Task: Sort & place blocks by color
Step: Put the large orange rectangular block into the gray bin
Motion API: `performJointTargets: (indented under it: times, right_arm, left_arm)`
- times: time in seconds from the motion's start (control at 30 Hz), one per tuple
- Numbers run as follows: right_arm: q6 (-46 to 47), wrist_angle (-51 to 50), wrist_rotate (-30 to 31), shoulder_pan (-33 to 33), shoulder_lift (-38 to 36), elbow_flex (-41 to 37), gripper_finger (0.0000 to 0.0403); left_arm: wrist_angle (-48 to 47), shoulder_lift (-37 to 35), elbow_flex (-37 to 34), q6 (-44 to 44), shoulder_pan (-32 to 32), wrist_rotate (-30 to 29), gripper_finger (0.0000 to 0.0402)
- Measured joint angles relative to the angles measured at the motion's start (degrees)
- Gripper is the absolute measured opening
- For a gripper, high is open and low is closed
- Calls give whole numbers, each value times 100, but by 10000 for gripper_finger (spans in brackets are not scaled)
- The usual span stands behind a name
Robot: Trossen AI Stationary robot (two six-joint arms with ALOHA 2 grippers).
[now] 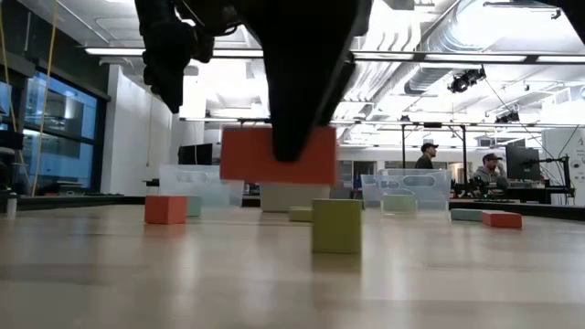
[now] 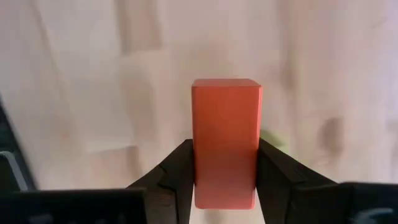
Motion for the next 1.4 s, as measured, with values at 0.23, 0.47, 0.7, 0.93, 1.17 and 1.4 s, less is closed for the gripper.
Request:
performJointTargets:
  times: [0.23,0.47,0.7,0.93,1.17,1.4]
  right_arm:
    - [-534,-586,567,-408,-404,7,113]
    - [-1281,-728,895,-911,-766,5,113]
    - [-2124,-924,1288,-1595,-1038,3,114]
    - [-2793,-801,1394,-2444,-1297,5,114]
    - [-3169,-546,1347,-3277,-1392,5,114]
    - [-3196,68,1056,-4000,-1392,5,114]
  left_arm:
    - [-2,0,0,0,0,0,161]
    - [-1,0,0,0,0,-2,161]
    - [7,0,0,0,0,-2,161]
    - [31,0,0,0,0,-2,161]
    - [42,0,0,2,2,0,161]
    - [129,0,0,304,4,-11,161]
